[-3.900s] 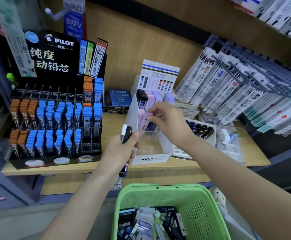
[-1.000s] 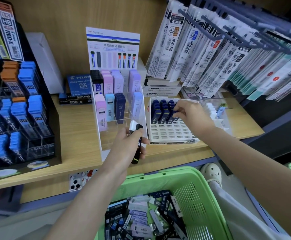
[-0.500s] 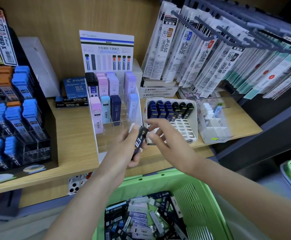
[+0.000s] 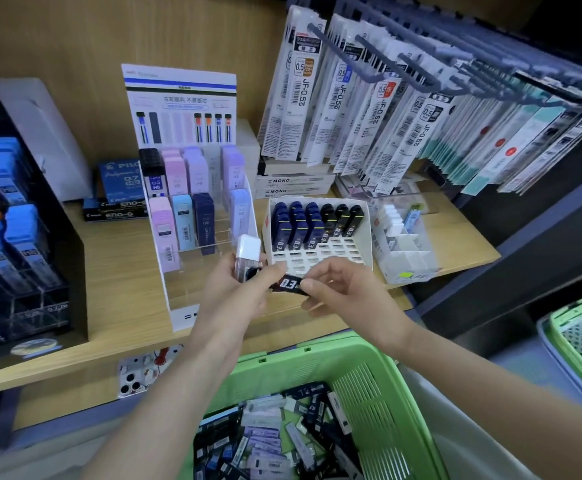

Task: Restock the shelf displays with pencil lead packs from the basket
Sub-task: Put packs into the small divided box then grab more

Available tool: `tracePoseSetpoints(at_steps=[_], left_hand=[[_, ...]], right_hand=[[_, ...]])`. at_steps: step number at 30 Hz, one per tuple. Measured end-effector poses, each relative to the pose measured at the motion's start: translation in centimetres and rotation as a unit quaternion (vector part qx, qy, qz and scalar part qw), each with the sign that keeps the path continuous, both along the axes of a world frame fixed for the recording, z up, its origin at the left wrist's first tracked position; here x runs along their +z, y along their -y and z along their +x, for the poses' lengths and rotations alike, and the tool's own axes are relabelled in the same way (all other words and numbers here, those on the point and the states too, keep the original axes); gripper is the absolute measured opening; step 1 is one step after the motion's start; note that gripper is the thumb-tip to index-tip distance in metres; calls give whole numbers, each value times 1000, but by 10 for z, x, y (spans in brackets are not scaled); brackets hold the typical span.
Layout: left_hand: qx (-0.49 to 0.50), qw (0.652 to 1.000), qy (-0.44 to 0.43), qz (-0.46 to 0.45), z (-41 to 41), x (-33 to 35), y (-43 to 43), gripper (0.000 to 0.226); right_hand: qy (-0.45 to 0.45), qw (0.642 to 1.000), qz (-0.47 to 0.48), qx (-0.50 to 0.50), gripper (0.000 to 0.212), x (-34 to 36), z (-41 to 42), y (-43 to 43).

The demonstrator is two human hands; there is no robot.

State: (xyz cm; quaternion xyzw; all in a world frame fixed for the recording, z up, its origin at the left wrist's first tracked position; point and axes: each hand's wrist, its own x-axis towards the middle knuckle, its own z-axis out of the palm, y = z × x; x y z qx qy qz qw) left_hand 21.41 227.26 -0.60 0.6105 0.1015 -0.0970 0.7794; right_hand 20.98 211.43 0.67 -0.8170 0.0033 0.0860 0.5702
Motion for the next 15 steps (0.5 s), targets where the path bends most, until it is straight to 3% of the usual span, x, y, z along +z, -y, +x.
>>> tracePoseSetpoints(at_steps=[5, 11, 15], left_hand=[[-6, 995, 39, 97, -3, -1, 8, 23], [-42, 986, 70, 147, -6, -1, 14, 18], [-18, 990, 25, 140, -5, -6, 13, 34]], right_hand=[[33, 989, -120, 83, 15, -6, -14, -2], [46, 991, -115, 54, 12, -5, -11, 2], [45, 991, -127, -14, 20, 2, 3, 22]])
